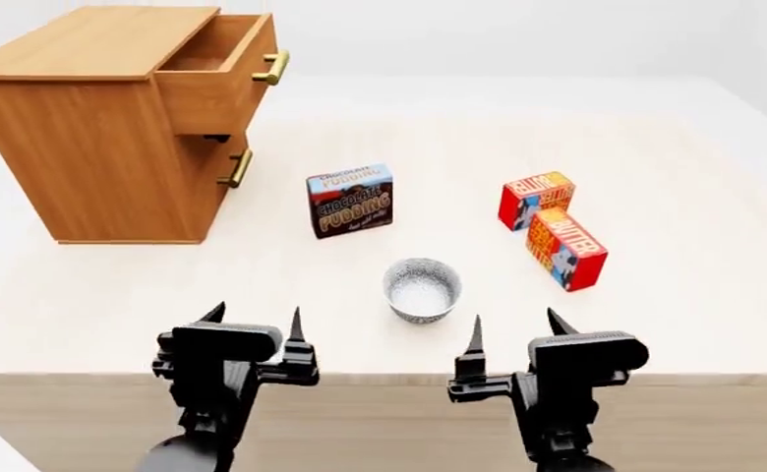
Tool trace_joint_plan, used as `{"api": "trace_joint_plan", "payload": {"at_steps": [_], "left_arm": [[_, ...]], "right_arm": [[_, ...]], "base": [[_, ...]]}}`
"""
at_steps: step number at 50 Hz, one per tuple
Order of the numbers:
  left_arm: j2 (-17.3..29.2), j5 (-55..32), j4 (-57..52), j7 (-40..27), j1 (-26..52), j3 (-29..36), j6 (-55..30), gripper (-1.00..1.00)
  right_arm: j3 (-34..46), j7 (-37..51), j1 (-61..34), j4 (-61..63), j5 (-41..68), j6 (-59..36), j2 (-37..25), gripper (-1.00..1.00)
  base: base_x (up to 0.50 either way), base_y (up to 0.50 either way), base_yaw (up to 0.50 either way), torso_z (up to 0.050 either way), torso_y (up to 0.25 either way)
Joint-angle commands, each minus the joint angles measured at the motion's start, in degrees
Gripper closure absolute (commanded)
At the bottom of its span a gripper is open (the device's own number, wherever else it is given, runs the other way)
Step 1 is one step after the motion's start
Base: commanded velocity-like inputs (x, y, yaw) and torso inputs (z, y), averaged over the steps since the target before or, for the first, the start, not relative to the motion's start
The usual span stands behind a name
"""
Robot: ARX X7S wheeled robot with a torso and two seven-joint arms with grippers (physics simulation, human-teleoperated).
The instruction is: Put the bowl in the top drawer of the cabinet.
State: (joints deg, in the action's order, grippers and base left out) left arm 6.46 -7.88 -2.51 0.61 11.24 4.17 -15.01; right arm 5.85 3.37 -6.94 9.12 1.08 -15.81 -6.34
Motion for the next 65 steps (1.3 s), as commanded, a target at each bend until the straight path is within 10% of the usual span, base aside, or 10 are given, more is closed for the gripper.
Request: {"api": "trace_joint_plan", "payload": {"at_steps": [1, 18, 33, 65], "left_arm": [[2.43, -4.22, -3.18, 1.58, 13.88, 0.21, -16.08, -1.0], [2.13, -8.53, -3.33, -2.49, 42.25, -1.29, -42.18, -1.0], [2.24, -6.03, 14.21, -3.01, 62.93, 2.53, -45.94, -1.0], [1.62, -4.99, 31.73, -3.14, 70.72, 4.66, -43.43, -1.0]], "right_arm": [[0.3, -0.5, -11.29, 10.6, -0.83, -17.25, -3.33, -1.0], [-1.29, -2.81, -37.13, 14.76, 2.28, -44.49, -4.18, -1.0], [-0.58, -4.28, -51.31, 12.49, 2.78, -55.03, -7.01, -1.0], [1.35, -4.79, -51.19, 10.62, 3.68, -55.08, -7.85, -1.0]], "base": [[0.0, 0.0, 0.0, 0.05, 0.0], [0.0, 0.0, 0.0, 0.05, 0.0], [0.08, 0.0, 0.0, 0.038, 0.0], [0.5, 0.0, 0.0, 0.0, 0.0]]}}
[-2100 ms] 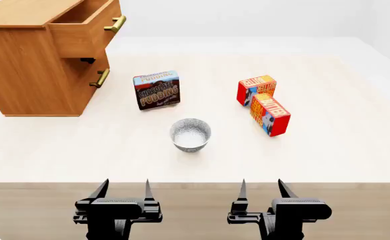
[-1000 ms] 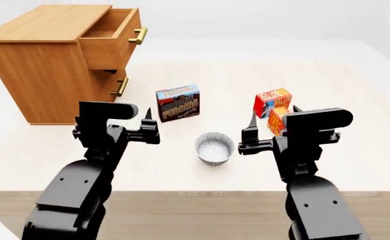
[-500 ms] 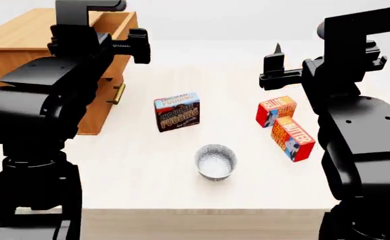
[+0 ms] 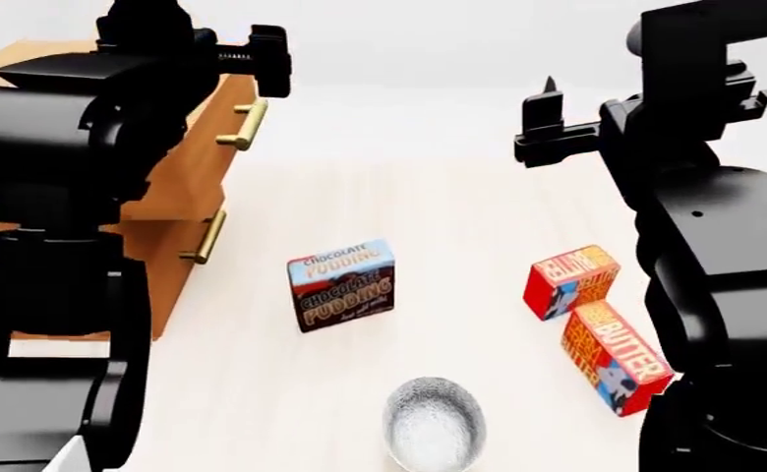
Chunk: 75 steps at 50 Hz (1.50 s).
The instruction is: Put the bowl in the top drawer of the cabinet.
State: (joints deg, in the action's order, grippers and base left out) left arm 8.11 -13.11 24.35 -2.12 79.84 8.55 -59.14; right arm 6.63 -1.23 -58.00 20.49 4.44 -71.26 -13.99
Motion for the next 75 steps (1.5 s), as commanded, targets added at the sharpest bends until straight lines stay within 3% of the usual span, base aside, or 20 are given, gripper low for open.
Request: {"api": "trace_joint_plan", "payload": {"at_steps": [1, 24, 30, 41, 60, 75], "left_arm": [[0.0, 0.25, 5.09, -0.49, 2.15, 0.24, 0.79, -1.0], [-0.86, -0.43, 12.6, -2.72, 5.7, -1.49, 0.18, -1.0], [-0.99, 1.81, 14.86, -4.44, 6.64, 1.05, 0.83, -1.0], [-1.92, 1.78, 23.06, -4.69, 10.26, 1.62, -2.39, -1.0], [-3.61, 1.29, 39.53, -4.3, 12.64, 0.51, 6.09, -1.0], [-3.35, 0.13, 36.13, -4.51, 11.26, 0.28, 3.47, -1.0]], "right_arm": [[0.66, -0.18, -0.07, -0.78, 0.34, 0.43, -0.17, -1.0], [2.23, 0.22, 1.28, -0.21, 0.38, 1.57, -0.78, -1.0], [3.0, 0.74, 1.63, -0.82, -0.05, 2.2, -0.97, -1.0], [3.55, 1.41, 2.38, -0.96, -0.28, 2.48, -0.99, -1.0], [4.44, 1.97, 4.23, -2.62, -0.47, 4.77, -1.52, -1.0], [4.29, 2.29, 4.65, -2.24, -0.28, 4.54, -1.77, -1.0]], "base": [[0.5, 0.0, 0.0, 0.0, 0.015], [0.5, 0.0, 0.0, 0.0, 0.0], [0.46, 0.0, 0.0, 0.0, 0.0], [0.0, 0.0, 0.0, 0.0, 0.0], [0.0, 0.0, 0.0, 0.0, 0.0], [0.0, 0.0, 0.0, 0.0, 0.0]]}}
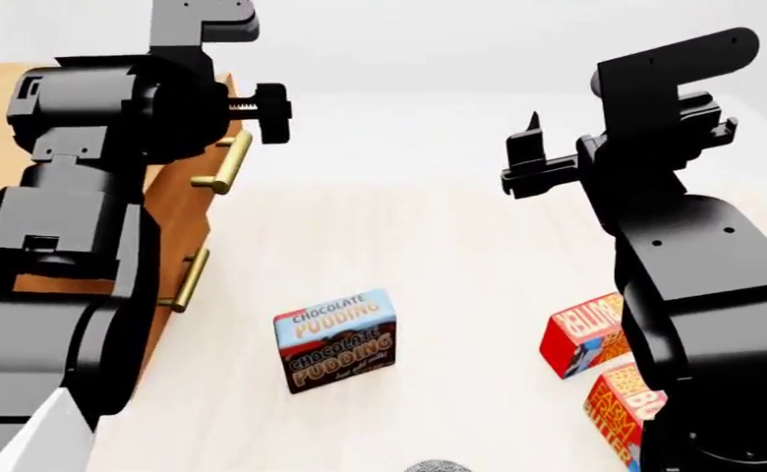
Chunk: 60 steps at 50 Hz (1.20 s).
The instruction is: Put the bowl in the top drawer of the cabinet.
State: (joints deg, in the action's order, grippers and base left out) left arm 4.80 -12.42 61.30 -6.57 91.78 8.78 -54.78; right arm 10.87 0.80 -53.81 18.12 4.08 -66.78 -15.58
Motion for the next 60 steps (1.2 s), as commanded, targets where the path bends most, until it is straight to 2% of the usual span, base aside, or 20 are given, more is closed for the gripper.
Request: {"api": "trace_joint_plan", "payload": {"at_steps": [1, 9, 17, 22, 30, 49, 60], "left_arm": [[0.04, -0.56, -1.47, -0.15, -0.83, 0.15, -1.17, -1.0], [1.16, 0.28, -7.67, -1.7, -1.83, 1.47, -2.89, -1.0], [1.78, 0.55, -8.5, -1.81, -1.67, 2.16, -2.83, -1.0], [1.55, 0.77, -3.08, -1.35, -0.37, 2.27, 0.2, -1.0], [-0.05, 1.9, 13.43, 0.12, 2.84, 2.7, 10.42, -1.0], [0.02, 6.19, 13.65, 0.93, 0.61, -4.43, 8.38, -1.0], [-0.22, 5.86, 13.61, 5.46, 2.16, -9.08, 5.86, -1.0]], "right_arm": [[0.04, 0.23, 0.51, 0.26, 0.13, -0.01, -0.23, -1.0], [0.07, 0.17, 0.65, 0.07, 0.34, 0.27, -0.39, -1.0], [0.39, 0.14, 0.58, -0.09, 0.51, 0.28, -0.42, -1.0], [0.59, 0.2, 0.64, -0.36, 0.57, 0.49, -0.36, -1.0], [0.94, 0.33, 0.81, -0.56, 0.59, 0.6, -0.51, -1.0], [1.27, 0.38, 1.94, -3.03, 0.9, 3.08, -0.56, -1.0], [1.05, 0.57, 1.99, -2.72, 1.16, 2.83, -0.61, -1.0]], "base": [[0.0, 0.0, 0.0, 0.0, 0.0], [0.0, 0.0, 0.0, 0.0, 0.0], [0.0, 0.0, 0.0, 0.0, 0.0], [0.0, 0.0, 0.0, 0.0, 0.0], [0.0, 0.0, 0.0, 0.0, 0.0], [0.0, 0.0, 0.0, 0.0, 0.0], [0.0, 0.0, 0.0, 0.0, 0.0]]}}
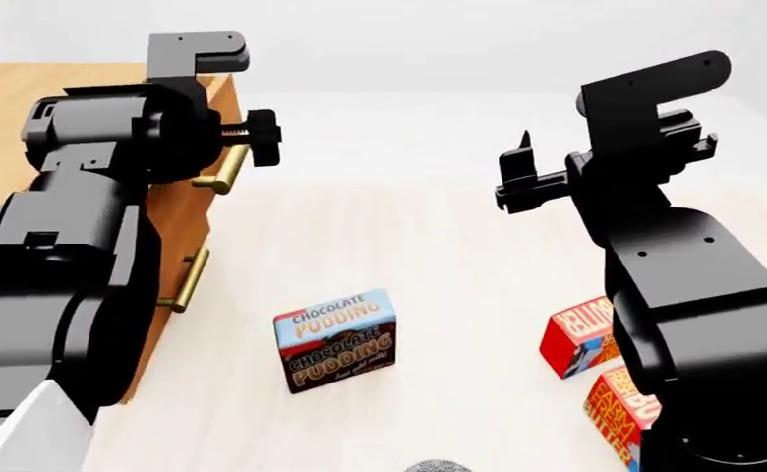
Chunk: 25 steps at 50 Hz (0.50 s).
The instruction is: Put the bowl in the top drawer of the cabinet.
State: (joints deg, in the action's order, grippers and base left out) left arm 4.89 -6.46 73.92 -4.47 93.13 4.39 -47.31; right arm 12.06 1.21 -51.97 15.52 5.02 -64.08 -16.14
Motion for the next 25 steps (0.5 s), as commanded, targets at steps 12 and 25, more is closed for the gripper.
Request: {"api": "trace_joint_plan", "payload": {"at_steps": [12, 25], "left_arm": [[-1.44, -0.72, -0.7, 5.71, 1.41, -6.13, -3.81, -1.0], [-4.0, -3.0, -15.44, 4.4, -5.27, -5.67, -12.5, -1.0]], "right_arm": [[-0.33, 0.34, 0.26, 0.21, 0.52, -0.06, -0.06, -1.0], [-1.15, 0.25, 1.16, 1.44, 1.13, -0.53, -0.59, -1.0]], "base": [[0.0, 0.0, 0.0, 0.0, 0.0], [0.0, 0.0, 0.0, 0.0, 0.0]]}}
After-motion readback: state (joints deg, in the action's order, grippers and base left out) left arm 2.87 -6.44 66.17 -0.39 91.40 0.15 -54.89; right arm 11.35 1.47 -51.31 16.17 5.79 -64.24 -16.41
